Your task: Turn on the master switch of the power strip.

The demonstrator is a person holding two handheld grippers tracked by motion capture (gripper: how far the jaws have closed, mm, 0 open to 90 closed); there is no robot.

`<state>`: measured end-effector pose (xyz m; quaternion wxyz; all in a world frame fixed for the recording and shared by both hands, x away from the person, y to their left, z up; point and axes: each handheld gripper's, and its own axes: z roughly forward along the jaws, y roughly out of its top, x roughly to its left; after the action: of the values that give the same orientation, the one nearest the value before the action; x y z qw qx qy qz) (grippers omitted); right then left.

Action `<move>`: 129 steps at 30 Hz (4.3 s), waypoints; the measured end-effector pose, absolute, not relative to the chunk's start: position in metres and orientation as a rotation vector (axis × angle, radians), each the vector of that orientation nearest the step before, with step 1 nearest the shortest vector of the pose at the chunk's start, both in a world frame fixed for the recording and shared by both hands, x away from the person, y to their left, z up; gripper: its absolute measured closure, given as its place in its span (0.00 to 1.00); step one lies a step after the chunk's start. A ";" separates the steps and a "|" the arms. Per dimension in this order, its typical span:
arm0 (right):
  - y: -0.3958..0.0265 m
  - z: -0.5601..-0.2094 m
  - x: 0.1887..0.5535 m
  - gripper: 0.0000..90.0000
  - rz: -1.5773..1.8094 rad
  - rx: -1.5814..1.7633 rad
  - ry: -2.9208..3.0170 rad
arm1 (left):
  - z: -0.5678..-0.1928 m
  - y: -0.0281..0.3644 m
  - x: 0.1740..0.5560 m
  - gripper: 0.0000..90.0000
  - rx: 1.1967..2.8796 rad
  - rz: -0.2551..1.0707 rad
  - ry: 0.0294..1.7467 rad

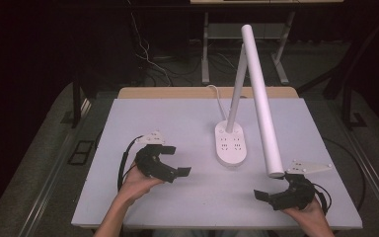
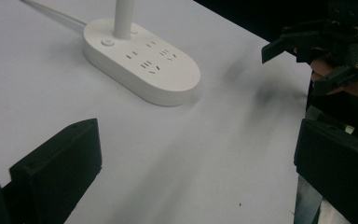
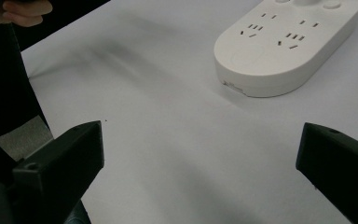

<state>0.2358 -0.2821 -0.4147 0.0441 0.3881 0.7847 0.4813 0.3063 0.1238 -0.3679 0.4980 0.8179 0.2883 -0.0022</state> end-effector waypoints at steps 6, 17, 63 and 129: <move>-0.282 -0.415 0.236 0.00 1.468 1.183 2.401 | -0.359 0.117 0.315 0.00 2.000 -0.002 0.684; -0.281 -0.415 0.236 0.00 1.467 1.179 2.408 | -0.347 0.103 0.331 0.00 2.057 0.000 0.656; -0.282 -0.416 0.235 0.00 1.461 1.181 2.405 | -0.330 0.055 0.399 0.02 2.162 0.017 0.648; -0.286 -0.419 0.235 0.00 1.483 1.215 2.402 | -0.397 0.012 0.464 0.79 2.073 -0.025 0.802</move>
<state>0.2348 -0.2858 -0.4191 0.0340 0.3952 0.7812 0.4821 0.4641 0.0116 -0.3965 0.4433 0.8359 0.3235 -0.0099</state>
